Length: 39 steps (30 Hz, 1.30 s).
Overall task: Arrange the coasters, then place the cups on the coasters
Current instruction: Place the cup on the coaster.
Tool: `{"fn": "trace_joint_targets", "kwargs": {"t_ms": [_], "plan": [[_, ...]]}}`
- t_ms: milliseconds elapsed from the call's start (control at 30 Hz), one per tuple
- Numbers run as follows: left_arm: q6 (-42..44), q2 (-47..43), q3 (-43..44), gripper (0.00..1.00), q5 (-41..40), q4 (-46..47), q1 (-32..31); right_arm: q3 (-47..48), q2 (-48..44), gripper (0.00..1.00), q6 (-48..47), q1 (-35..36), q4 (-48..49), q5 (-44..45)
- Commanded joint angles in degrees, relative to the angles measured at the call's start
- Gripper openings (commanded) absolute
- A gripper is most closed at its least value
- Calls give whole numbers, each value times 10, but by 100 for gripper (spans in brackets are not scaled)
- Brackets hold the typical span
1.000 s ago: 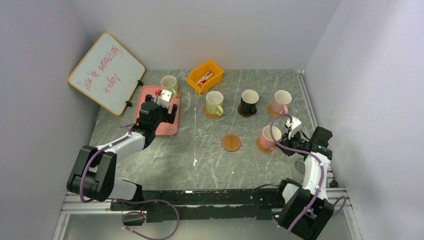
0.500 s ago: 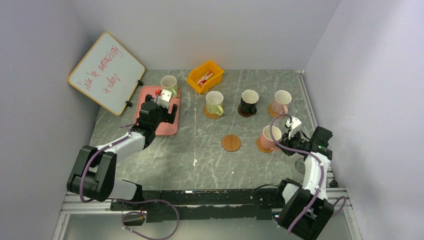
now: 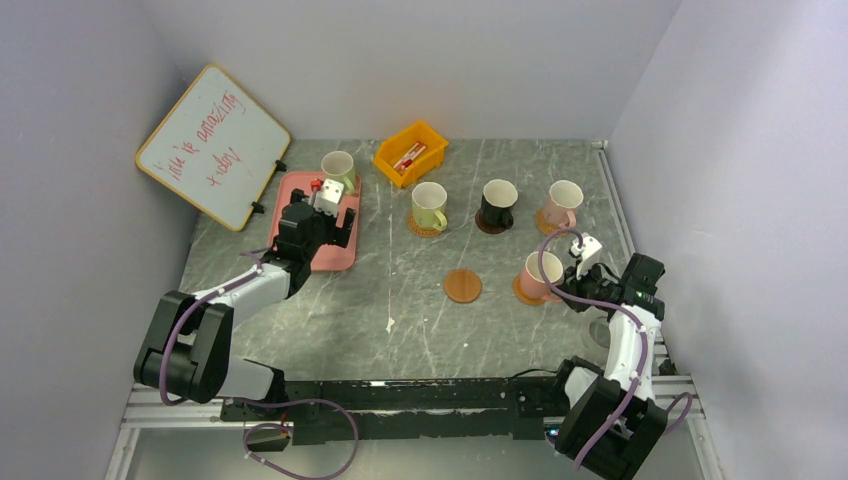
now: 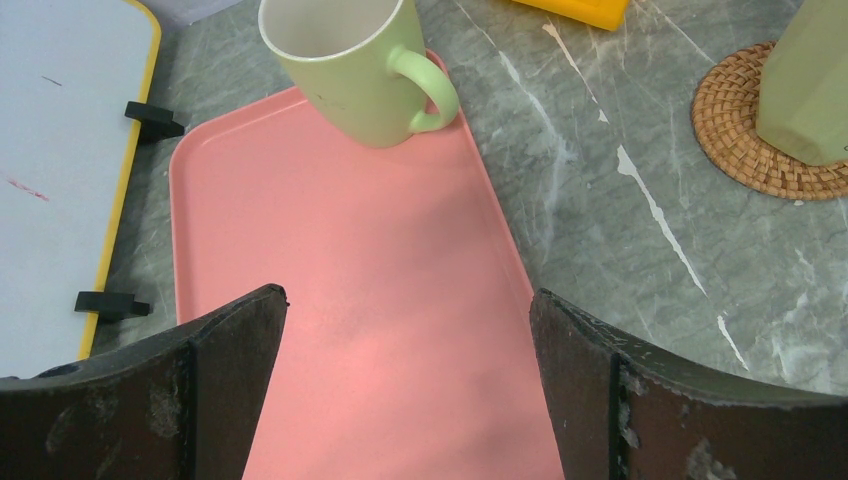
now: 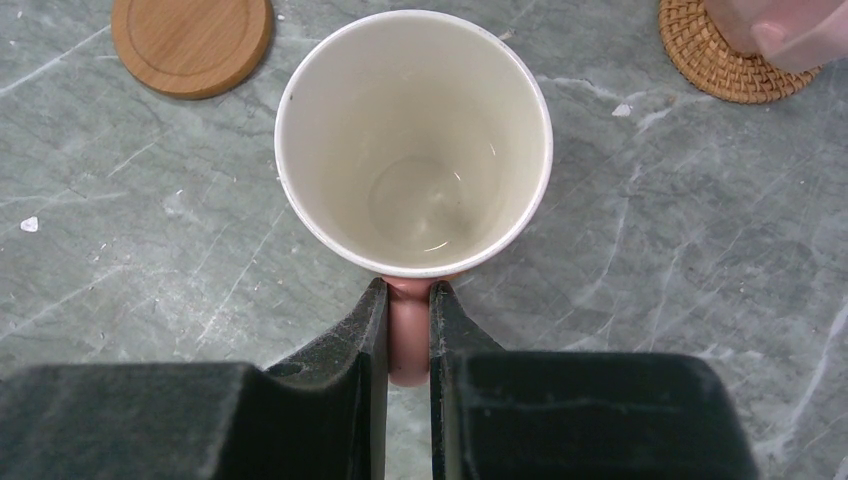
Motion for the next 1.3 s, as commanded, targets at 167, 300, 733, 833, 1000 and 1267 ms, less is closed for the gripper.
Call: {"fn": "trace_joint_targets", "kwargs": {"t_ms": [167,300,733,833,1000,1267], "plan": [[-2,-2,20,96,8,19,3,25,-11,18,-22,-3,4,-42],[-2,-2,20,96,10,19,4,25,-10,19,-27,-3,-2,-45],[-2,-2,20,96,11,19,4,24,-15,25,-32,-4,-8,-46],[-2,-2,19,96,12,19,4,24,-17,25,-32,-3,-8,-46],[-2,-1,20,96,12,19,4,23,-20,25,-37,-3,-14,-46],[-3,-1,20,96,13,19,4,23,-24,27,-41,-3,-21,-42]]}}
